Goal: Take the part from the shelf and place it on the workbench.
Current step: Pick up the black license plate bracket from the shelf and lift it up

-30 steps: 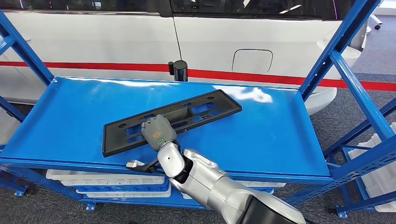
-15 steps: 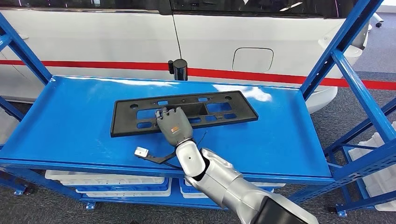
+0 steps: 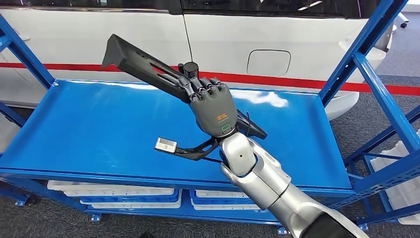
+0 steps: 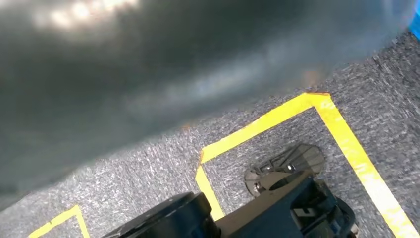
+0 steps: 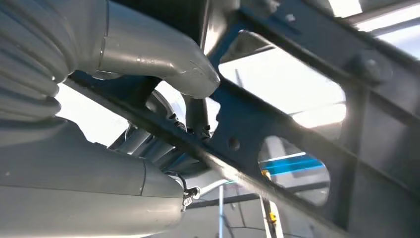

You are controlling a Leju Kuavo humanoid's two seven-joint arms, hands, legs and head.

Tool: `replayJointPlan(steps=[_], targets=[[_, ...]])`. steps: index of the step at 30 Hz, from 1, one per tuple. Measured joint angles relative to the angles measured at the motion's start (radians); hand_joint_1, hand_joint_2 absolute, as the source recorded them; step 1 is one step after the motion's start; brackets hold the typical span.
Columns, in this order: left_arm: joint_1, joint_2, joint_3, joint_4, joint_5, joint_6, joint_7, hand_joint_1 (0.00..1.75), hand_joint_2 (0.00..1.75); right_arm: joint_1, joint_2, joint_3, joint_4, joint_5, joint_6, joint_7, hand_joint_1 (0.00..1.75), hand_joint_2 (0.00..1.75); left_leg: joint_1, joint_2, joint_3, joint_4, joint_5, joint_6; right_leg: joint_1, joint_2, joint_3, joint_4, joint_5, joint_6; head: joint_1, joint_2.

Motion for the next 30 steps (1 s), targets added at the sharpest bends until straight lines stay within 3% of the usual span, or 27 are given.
replayJointPlan(steps=[4, 6, 12, 30], targets=[[0.004, 0.001, 0.0, 0.0, 0.007, -0.024, -0.051, 0.0, 1.75, 0.129, 0.084, -0.178, -0.146, -0.327, -0.001, -0.501, 1.75, 1.75, 0.0, 0.0, -0.002, 0.0, 0.0, 0.0, 0.0, -0.001, -0.002, 0.0, 0.0, 0.0, 0.0, 0.0], [0.005, 0.002, 0.0, 0.0, 0.013, -0.027, -0.069, 0.0, 1.75, 0.17, 0.099, -0.222, -0.211, -0.489, -0.001, -0.652, 1.75, 1.75, 0.001, -0.001, -0.002, 0.0, 0.0, 0.0, 0.0, -0.001, -0.002, 0.0, 0.0, 0.0, 0.0, 0.0], [0.011, 0.01, 0.002, 0.0, 0.038, -0.024, -0.102, 0.0, 1.75, 0.248, 0.075, -0.237, -0.392, -0.779, -0.001, -0.695, 1.75, 1.75, -0.001, 0.0, -0.003, 0.0, 0.0, 0.0, -0.002, -0.001, -0.003, 0.0, 0.0, 0.0, 0.0, 0.0], [0.014, 0.017, 0.02, 0.0, 0.063, 0.08, -0.107, 0.0, 1.75, 0.307, -0.025, -0.233, -0.623, -1.143, 0.042, -0.778, 1.75, 1.75, -0.001, 0.0, -0.002, 0.0, 0.0, 0.0, -0.002, -0.001, -0.003, 0.0, 0.0, 0.0, 0.0, 0.0]])
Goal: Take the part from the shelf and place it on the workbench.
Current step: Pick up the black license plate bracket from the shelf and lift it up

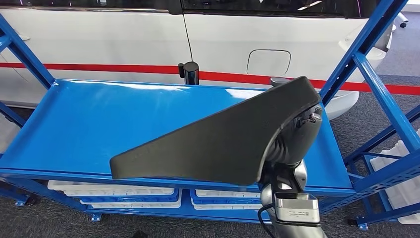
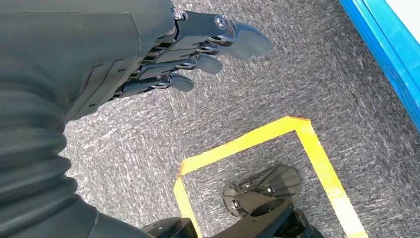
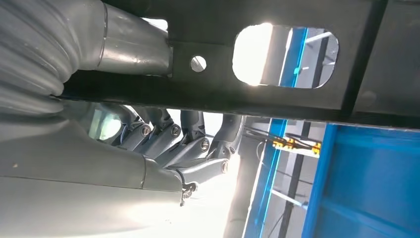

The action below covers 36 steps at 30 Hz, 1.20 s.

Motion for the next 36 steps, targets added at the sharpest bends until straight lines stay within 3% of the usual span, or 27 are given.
replayJointPlan(steps=[7, 15, 28, 36], targets=[[0.001, 0.001, 0.005, 0.0, 0.003, 0.002, 0.002, 0.0, 1.75, 0.0, -0.016, 0.001, -0.017, -0.026, 0.018, 0.0, 1.75, 1.75, 0.0, 0.0, 0.0, 0.0, 0.0, 0.0, 0.0, 0.0, 0.0, 0.0, 0.0, 0.0, 0.0, 0.0], [0.01, 0.003, 0.028, 0.0, 0.03, 0.022, -0.018, 0.0, 1.75, 0.0, -0.048, 0.007, -0.019, -0.155, 0.145, 0.015, 1.75, 1.75, 0.0, 0.0, 0.0, 0.0, 0.0, 0.0, 0.0, 0.0, 0.0, 0.0, 0.0, 0.0, 0.0, 0.0], [0.014, 0.005, 0.038, 0.0, 0.032, 0.007, -0.035, 0.0, 1.75, 0.007, -0.082, 0.005, -0.017, -0.207, 0.185, 0.039, 1.75, 1.75, 0.0, 0.0, 0.0, 0.0, 0.0, 0.0, 0.0, 0.0, 0.0, 0.0, 0.0, 0.0, 0.0, 0.0], [0.027, 0.014, 0.047, 0.0, 0.033, 0.0, -0.032, 0.0, 1.75, 0.025, -0.089, -0.016, -0.003, -0.238, 0.202, 0.053, 1.75, 1.75, -0.009, -0.001, -0.001, 0.002, -0.002, 0.003, -0.008, 0.0, 0.0, -0.002, 0.001, 0.002, 0.0, 0.0]])
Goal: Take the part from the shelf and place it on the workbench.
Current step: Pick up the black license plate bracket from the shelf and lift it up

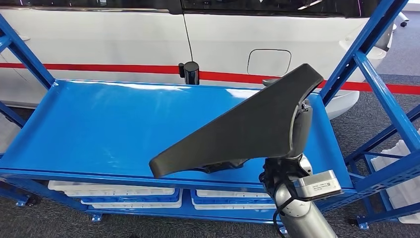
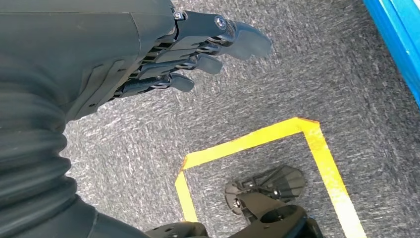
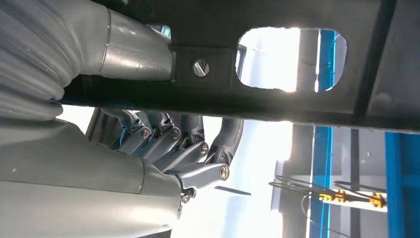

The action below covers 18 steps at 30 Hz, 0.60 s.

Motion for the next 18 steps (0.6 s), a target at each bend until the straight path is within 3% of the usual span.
replayJointPlan(steps=[3, 6, 8, 10, 11, 12, 13, 15, 16, 18], targets=[[0.0, 0.003, 0.001, 0.0, -0.001, -0.003, 0.001, 0.0, 1.75, 0.0, -0.005, -0.003, 0.003, 0.0, 0.013, 0.003, 1.75, 1.75, -0.006, 0.001, 0.0, 0.001, -0.001, 0.007, -0.006, 0.001, -0.001, -0.002, 0.002, 0.005, 0.0, 0.0], [0.0, 0.004, 0.001, 0.0, 0.0, -0.02, 0.004, 0.0, 1.75, 0.001, -0.012, -0.005, 0.003, 0.001, 0.024, 0.0, 1.75, 1.75, -0.002, 0.008, 0.005, -0.014, 0.009, 0.023, -0.006, -0.005, -0.013, 0.014, -0.006, 0.012, 0.0, 0.0], [0.0, 0.004, 0.002, 0.0, 0.001, -0.031, 0.004, 0.0, 1.75, 0.004, -0.018, -0.008, 0.003, 0.001, 0.03, -0.001, 1.75, 1.75, 0.003, 0.015, 0.006, -0.024, 0.016, 0.032, -0.004, -0.021, -0.062, 0.101, -0.045, 0.006, 0.003, 0.0], [0.002, 0.004, 0.005, 0.0, 0.006, -0.038, 0.004, 0.0, 1.75, 0.011, -0.024, -0.009, 0.004, 0.001, 0.033, -0.001, 1.75, 1.75, 0.004, 0.021, 0.002, -0.024, 0.017, 0.033, -0.004, -0.028, -0.136, 0.236, -0.09, 0.0, 0.005, 0.0], [0.003, 0.004, 0.007, 0.0, 0.009, -0.04, 0.004, 0.0, 1.75, 0.015, -0.026, -0.01, 0.004, 0.0, 0.034, -0.001, 1.75, 1.75, 0.005, 0.023, 0.0, -0.024, 0.018, 0.032, -0.006, -0.029, -0.162, 0.279, -0.097, 0.003, 0.005, 0.0], [0.004, 0.004, 0.009, 0.0, 0.011, -0.041, 0.004, 0.0, 1.75, 0.019, -0.029, -0.01, 0.004, 0.0, 0.036, -0.001, 1.75, 1.75, 0.006, 0.025, 0.0, -0.024, 0.018, 0.031, -0.008, -0.03, -0.168, 0.284, -0.088, 0.011, 0.005, 0.0], [0.004, 0.003, 0.011, 0.0, 0.014, -0.043, 0.003, 0.0, 1.75, 0.021, -0.032, -0.012, 0.005, 0.0, 0.038, -0.002, 1.75, 1.75, 0.008, 0.026, 0.0, -0.023, 0.019, 0.028, -0.011, -0.032, -0.154, 0.247, -0.064, 0.022, 0.005, 0.0], [0.004, 0.004, 0.013, 0.0, 0.016, -0.047, 0.001, 0.0, 1.75, 0.023, -0.036, -0.015, 0.005, 0.001, 0.041, -0.002, 1.75, 1.75, 0.009, 0.026, -0.001, -0.021, 0.019, 0.016, -0.016, -0.039, -0.094, 0.109, -0.005, 0.042, 0.008, 0.0], [0.004, 0.004, 0.015, 0.0, 0.017, -0.049, 0.0, 0.0, 1.75, 0.024, -0.037, -0.016, 0.005, 0.001, 0.041, -0.003, 1.75, 1.75, 0.007, 0.026, -0.002, -0.02, 0.019, 0.008, -0.017, -0.041, -0.07, 0.056, 0.016, 0.042, 0.009, 0.0], [0.004, 0.006, 0.019, 0.0, 0.018, -0.052, -0.002, 0.0, 1.75, 0.027, -0.039, -0.018, 0.006, 0.004, 0.042, -0.004, 1.75, 1.75, 0.003, 0.026, -0.004, -0.021, 0.023, -0.009, -0.014, -0.041, -0.057, 0.021, 0.03, 0.028, 0.01, 0.0]])
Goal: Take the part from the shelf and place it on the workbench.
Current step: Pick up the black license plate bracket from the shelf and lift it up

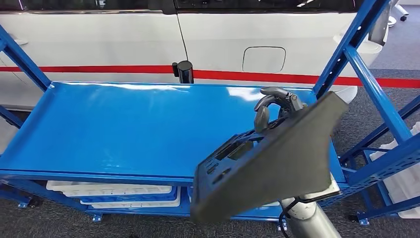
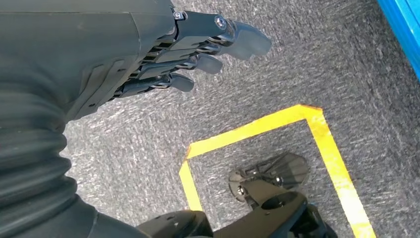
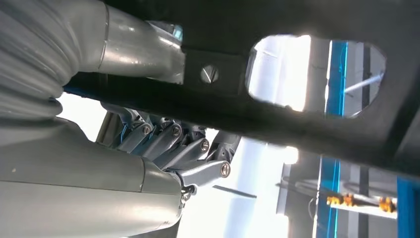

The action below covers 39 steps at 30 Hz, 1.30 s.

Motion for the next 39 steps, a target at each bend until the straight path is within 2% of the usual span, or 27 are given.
replayJointPlan(steps=[2, 4, 5, 7, 8, 9, 10, 12, 14, 17, 19, 20, 22, 23, 24, 25, 26, 28, 29, 30, 31, 33, 34, 35, 37, 38, 39], targets=[[0.001, 0.0, 0.002, 0.0, 0.0, -0.001, -0.001, 0.0, 1.75, 0.003, -0.002, -0.001, 0.0, 0.003, 0.001, 0.0, 1.75, 1.75, 0.005, 0.0, -0.002, -0.004, 0.005, -0.014, 0.001, 0.003, -0.004, 0.0, 0.008, -0.018, -0.003, 0.0], [0.001, 0.0, 0.004, 0.0, 0.0, -0.002, -0.002, 0.0, 1.75, 0.005, -0.003, -0.001, 0.0, 0.003, 0.002, -0.001, 1.75, 1.75, 0.01, 0.001, -0.016, 0.03, -0.023, -0.022, -0.001, 0.003, -0.005, -0.002, 0.014, -0.033, -0.005, 0.0], [0.001, 0.0, 0.005, 0.0, 0.0, -0.002, -0.002, 0.0, 1.75, 0.005, -0.003, -0.001, 0.0, 0.004, 0.003, -0.001, 1.75, 1.75, 0.01, 0.0, -0.036, 0.079, -0.055, -0.023, -0.001, 0.003, -0.006, -0.003, 0.016, -0.039, -0.006, 0.0], [0.001, -0.001, 0.007, 0.0, 0.0, -0.002, -0.002, 0.0, 1.75, 0.007, -0.003, -0.001, 0.001, 0.004, 0.003, -0.001, 1.75, 1.75, 0.01, 0.0, -0.093, 0.215, -0.125, -0.025, 0.004, 0.002, -0.01, -0.002, 0.019, -0.048, -0.006, 0.0], [0.002, -0.001, 0.007, 0.0, 0.0, -0.002, -0.002, 0.0, 1.75, 0.007, -0.003, -0.001, 0.001, 0.004, 0.003, -0.001, 1.75, 1.75, 0.01, 0.0, -0.114, 0.266, -0.143, -0.024, 0.007, 0.002, -0.012, -0.002, 0.02, -0.051, -0.006, 0.0], [0.002, -0.001, 0.008, 0.0, 0.0, -0.002, -0.002, 0.0, 1.75, 0.007, -0.003, -0.001, 0.001, 0.004, 0.003, -0.001, 1.75, 1.75, 0.01, 0.0, -0.118, 0.282, -0.142, -0.023, 0.01, 0.002, -0.014, -0.002, 0.021, -0.052, -0.006, 0.0], [0.003, -0.001, 0.008, 0.0, 0.0, -0.002, -0.002, 0.0, 1.75, 0.007, -0.003, -0.001, 0.001, 0.004, 0.003, -0.001, 1.75, 1.75, 0.009, 0.0, -0.102, 0.257, -0.122, -0.02, 0.011, 0.003, -0.014, -0.002, 0.022, -0.053, -0.006, 0.0], [0.002, -0.001, 0.008, 0.0, 0.0, -0.002, -0.002, 0.0, 1.75, 0.007, -0.003, -0.001, 0.001, 0.004, 0.003, -0.001, 1.75, 1.75, 0.009, -0.001, -0.03, 0.13, -0.065, -0.013, 0.013, 0.005, -0.013, -0.001, 0.023, -0.053, -0.006, 0.0], [0.0, -0.001, 0.009, 0.0, 0.0, -0.002, -0.002, 0.0, 1.75, 0.007, -0.003, -0.001, 0.001, 0.005, 0.003, -0.001, 1.75, 1.75, 0.006, -0.003, 0.019, 0.032, -0.037, -0.006, 0.018, 0.005, -0.017, 0.001, 0.026, -0.048, -0.005, 0.0], [-0.001, -0.002, 0.009, 0.0, 0.0, -0.003, -0.002, 0.0, 1.75, 0.006, -0.003, -0.001, 0.001, 0.009, 0.003, -0.002, 1.75, 1.75, -0.002, -0.004, 0.021, 0.009, -0.028, 0.01, 0.018, 0.005, -0.024, -0.003, 0.034, -0.032, -0.004, 0.0], [-0.002, -0.003, 0.009, 0.0, 0.0, -0.004, -0.002, 0.0, 1.75, 0.006, -0.003, -0.002, 0.001, 0.013, 0.003, -0.003, 1.75, 1.75, -0.001, -0.002, 0.017, 0.002, -0.017, 0.026, 0.017, 0.004, -0.041, 0.023, 0.016, -0.027, -0.002, 0.0], [-0.003, -0.003, 0.009, 0.0, 0.0, -0.005, -0.002, 0.0, 1.75, 0.006, -0.003, -0.002, 0.001, 0.014, 0.003, -0.003, 1.75, 1.75, 0.001, 0.0, 0.013, 0.0, -0.011, 0.032, 0.017, 0.004, -0.062, 0.065, -0.008, -0.029, 0.0, 0.0], [-0.004, -0.003, 0.009, 0.0, 0.0, -0.005, -0.002, 0.0, 1.75, 0.006, -0.003, -0.003, 0.001, 0.015, 0.002, -0.003, 1.75, 1.75, -0.001, 0.001, 0.002, 0.0, -0.004, 0.039, 0.016, 0.004, -0.119, 0.196, -0.07, -0.035, 0.003, 0.0], [-0.005, -0.003, 0.009, 0.0, 0.0, -0.006, -0.002, 0.0, 1.75, 0.007, -0.003, -0.003, 0.001, 0.015, 0.002, -0.003, 1.75, 1.75, -0.002, 0.002, -0.004, 0.0, 0.0, 0.041, 0.016, 0.004, -0.143, 0.253, -0.091, -0.034, 0.003, 0.0], [-0.005, -0.003, 0.009, 0.0, 0.0, -0.007, -0.002, 0.0, 1.75, 0.007, -0.003, -0.002, 0.001, 0.016, 0.002, -0.004, 1.75, 1.75, -0.002, 0.002, -0.009, 0.0, 0.003, 0.041, 0.016, 0.004, -0.151, 0.279, -0.099, -0.03, 0.003, 0.0], [-0.004, -0.004, 0.009, 0.0, 0.0, -0.008, -0.002, 0.0, 1.75, 0.007, -0.003, -0.002, 0.001, 0.017, 0.002, -0.005, 1.75, 1.75, -0.002, 0.002, -0.013, 0.0, 0.007, 0.039, 0.016, 0.004, -0.138, 0.265, -0.092, -0.023, 0.003, 0.0], [-0.004, -0.005, 0.009, 0.0, 0.0, -0.009, -0.001, 0.0, 1.75, 0.007, -0.003, -0.002, 0.001, 0.018, 0.002, -0.006, 1.75, 1.75, -0.003, 0.002, -0.016, 0.0, 0.01, 0.038, 0.016, 0.003, -0.105, 0.212, -0.074, -0.015, 0.004, 0.0], [-0.005, -0.007, 0.009, 0.0, 0.0, -0.01, -0.002, 0.0, 1.75, 0.006, -0.002, -0.002, 0.001, 0.021, 0.002, -0.009, 1.75, 1.75, -0.005, 0.001, -0.02, 0.002, 0.015, 0.031, 0.018, 0.0, -0.019, 0.065, -0.033, -0.009, 0.004, 0.0], [-0.006, -0.008, 0.009, 0.0, 0.0, -0.01, -0.002, 0.0, 1.75, 0.006, 0.0, -0.002, 0.001, 0.021, 0.002, -0.01, 1.75, 1.75, -0.008, 0.0, -0.021, 0.002, 0.018, 0.026, 0.02, -0.001, 0.009, 0.016, -0.019, -0.012, 0.003, 0.0], [-0.007, -0.009, 0.009, 0.0, 0.0, -0.01, -0.002, 0.0, 1.75, 0.006, 0.001, -0.002, 0.001, 0.021, 0.002, -0.011, 1.75, 1.75, -0.009, 0.001, -0.023, 0.003, 0.021, 0.021, 0.023, -0.001, 0.022, -0.009, -0.013, -0.018, 0.002, 0.0], [-0.007, -0.009, 0.009, 0.0, 0.0, -0.011, -0.002, 0.0, 1.75, 0.006, 0.001, -0.002, 0.001, 0.021, 0.002, -0.012, 1.75, 1.75, -0.011, 0.001, -0.024, 0.002, 0.024, 0.015, 0.025, -0.001, 0.021, -0.011, -0.009, -0.024, 0.002, 0.0], [-0.007, -0.01, 0.009, 0.0, 0.0, -0.011, -0.002, 0.0, 1.75, 0.006, 0.002, -0.003, 0.0, 0.021, 0.002, -0.014, 1.75, 1.75, -0.008, 0.001, -0.028, 0.004, 0.025, 0.004, 0.02, 0.0, 0.019, -0.014, 0.001, -0.038, 0.002, 0.0], [-0.007, -0.01, 0.009, 0.0, 0.0, -0.011, -0.003, 0.0, 1.75, 0.006, 0.002, -0.003, 0.0, 0.02, 0.002, -0.014, 1.75, 1.75, -0.007, 0.001, -0.034, 0.019, 0.011, -0.001, 0.016, -0.001, 0.017, -0.016, 0.007, -0.046, 0.001, 0.0], [-0.007, -0.01, 0.009, 0.0, 0.0, -0.011, -0.003, 0.0, 1.75, 0.006, 0.003, -0.003, 0.0, 0.02, 0.002, -0.014, 1.75, 1.75, -0.005, 0.0, -0.048, 0.054, -0.017, -0.005, 0.011, -0.002, 0.016, -0.018, 0.012, -0.053, 0.0, 0.0], [-0.006, -0.01, 0.009, 0.0, 0.0, -0.011, -0.003, 0.0, 1.75, 0.007, 0.004, -0.003, 0.0, 0.019, 0.003, -0.014, 1.75, 1.75, -0.002, 0.0, -0.093, 0.179, -0.097, -0.013, 0.01, -0.003, 0.009, -0.018, 0.018, -0.062, -0.002, 0.0], [-0.006, -0.01, 0.009, 0.0, 0.0, -0.011, -0.002, 0.0, 1.75, 0.008, 0.004, -0.003, 0.0, 0.018, 0.004, -0.014, 1.75, 1.75, -0.001, 0.0, -0.115, 0.242, -0.128, -0.016, 0.01, -0.004, 0.005, -0.018, 0.021, -0.062, -0.002, 0.0], [-0.005, -0.01, 0.009, 0.0, -0.001, -0.011, -0.002, 0.0, 1.75, 0.009, 0.004, -0.003, 0.0, 0.018, 0.004, -0.014, 1.75, 1.75, 0.001, 0.0, -0.124, 0.28, -0.141, -0.02, 0.01, -0.004, 0.001, -0.018, 0.024, -0.062, -0.002, 0.0]])
